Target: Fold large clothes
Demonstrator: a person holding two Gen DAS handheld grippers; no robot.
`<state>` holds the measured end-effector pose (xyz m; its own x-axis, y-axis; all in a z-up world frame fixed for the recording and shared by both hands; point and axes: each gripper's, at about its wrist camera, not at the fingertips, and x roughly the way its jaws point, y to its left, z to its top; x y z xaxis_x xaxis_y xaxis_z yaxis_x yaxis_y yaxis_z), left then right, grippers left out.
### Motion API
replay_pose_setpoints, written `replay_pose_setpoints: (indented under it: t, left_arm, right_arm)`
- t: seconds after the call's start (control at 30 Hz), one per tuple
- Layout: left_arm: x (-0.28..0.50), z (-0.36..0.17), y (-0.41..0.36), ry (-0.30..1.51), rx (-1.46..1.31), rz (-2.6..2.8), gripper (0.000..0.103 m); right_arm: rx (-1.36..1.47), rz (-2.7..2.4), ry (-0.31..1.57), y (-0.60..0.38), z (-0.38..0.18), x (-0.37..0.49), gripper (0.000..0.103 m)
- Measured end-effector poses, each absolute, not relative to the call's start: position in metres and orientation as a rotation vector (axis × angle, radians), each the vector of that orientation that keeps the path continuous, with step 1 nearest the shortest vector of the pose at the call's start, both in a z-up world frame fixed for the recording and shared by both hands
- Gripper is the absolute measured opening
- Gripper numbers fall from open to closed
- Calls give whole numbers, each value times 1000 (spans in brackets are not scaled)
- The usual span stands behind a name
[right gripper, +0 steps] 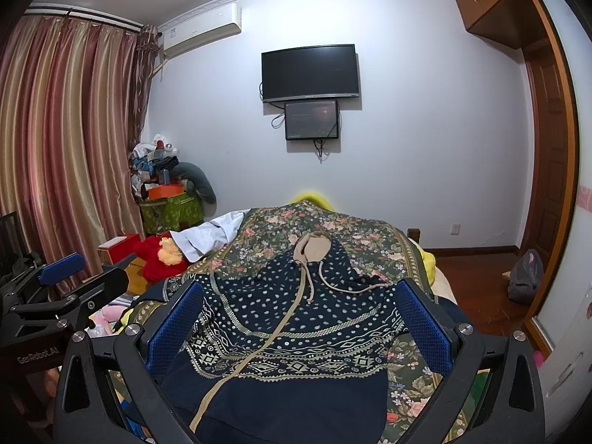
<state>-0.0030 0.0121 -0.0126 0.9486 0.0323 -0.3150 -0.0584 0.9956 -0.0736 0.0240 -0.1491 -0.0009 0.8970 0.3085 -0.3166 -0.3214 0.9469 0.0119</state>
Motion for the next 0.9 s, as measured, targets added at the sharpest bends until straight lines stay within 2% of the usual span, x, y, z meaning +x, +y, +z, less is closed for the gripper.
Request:
replay_pose_setpoints:
  t: [0.43,0.9]
  left_arm:
    - [11,-14,25,323,-89,61,97]
    - [128,-55,133,537,-154,193,97]
  right_arm:
    - [-55,330,330,-143,-6,44,103]
    - [-102,387,407,-74,-22,170,103]
